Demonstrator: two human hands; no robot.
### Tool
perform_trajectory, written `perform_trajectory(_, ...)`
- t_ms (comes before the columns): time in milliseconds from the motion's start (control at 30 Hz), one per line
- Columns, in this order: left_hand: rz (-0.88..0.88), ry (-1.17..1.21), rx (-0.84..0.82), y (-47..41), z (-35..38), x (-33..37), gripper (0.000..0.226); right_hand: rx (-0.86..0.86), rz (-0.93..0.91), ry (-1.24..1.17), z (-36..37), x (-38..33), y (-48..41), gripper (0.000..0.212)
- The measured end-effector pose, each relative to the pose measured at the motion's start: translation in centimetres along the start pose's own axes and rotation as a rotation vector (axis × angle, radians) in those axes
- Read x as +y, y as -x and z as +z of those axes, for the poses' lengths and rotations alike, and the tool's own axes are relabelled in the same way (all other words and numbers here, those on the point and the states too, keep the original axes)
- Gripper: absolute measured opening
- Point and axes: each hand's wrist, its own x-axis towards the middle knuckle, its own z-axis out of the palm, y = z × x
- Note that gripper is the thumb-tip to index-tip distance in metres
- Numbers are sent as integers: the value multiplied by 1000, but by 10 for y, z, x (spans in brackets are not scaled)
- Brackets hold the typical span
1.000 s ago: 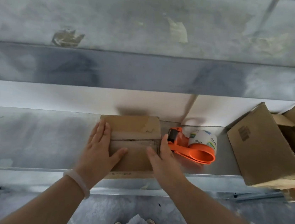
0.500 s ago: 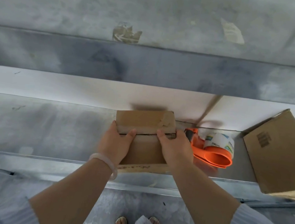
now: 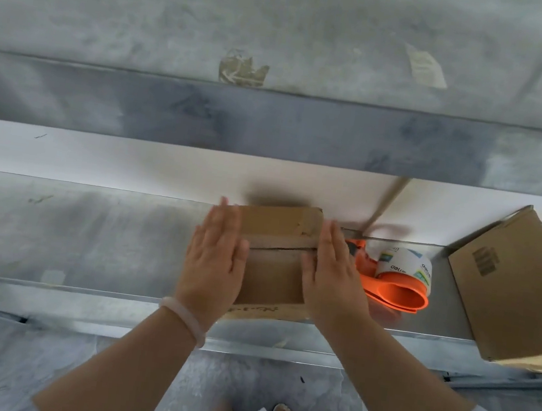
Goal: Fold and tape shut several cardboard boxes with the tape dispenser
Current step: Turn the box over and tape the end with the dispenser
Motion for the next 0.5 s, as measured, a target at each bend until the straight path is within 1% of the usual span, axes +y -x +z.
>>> perform_trajectory(33,156,-125,-31,3,1,-3,53,69,-139,79,4,2,5,58)
perform_trajectory(67,270,-226,-90,7,2,-6,54,71,-263,148,6,2,10,57)
perform_trajectory(100,336,-300,-156,9,5,-10,58,17,-326,200,10,2,12,58)
perform_trajectory(133,370,-352,-206,12,7,-14,60,-49,-350,247,15,4,13,61)
perform_trajectory(200,382,-413,-258,13,9,-18,62,-119,-345,311,19,6,13,64)
perform_trajectory(267,369,-455,-251,15,10,-18,63,-84,-353,338,19,8,13,66)
perform_trajectory(400,276,-498,-246,18,10,-11,66,-37,-246,281,22,4,20,73)
perform_trajectory(500,242,-507,-272,17,9,-9,71,-44,-201,275,21,0,20,76)
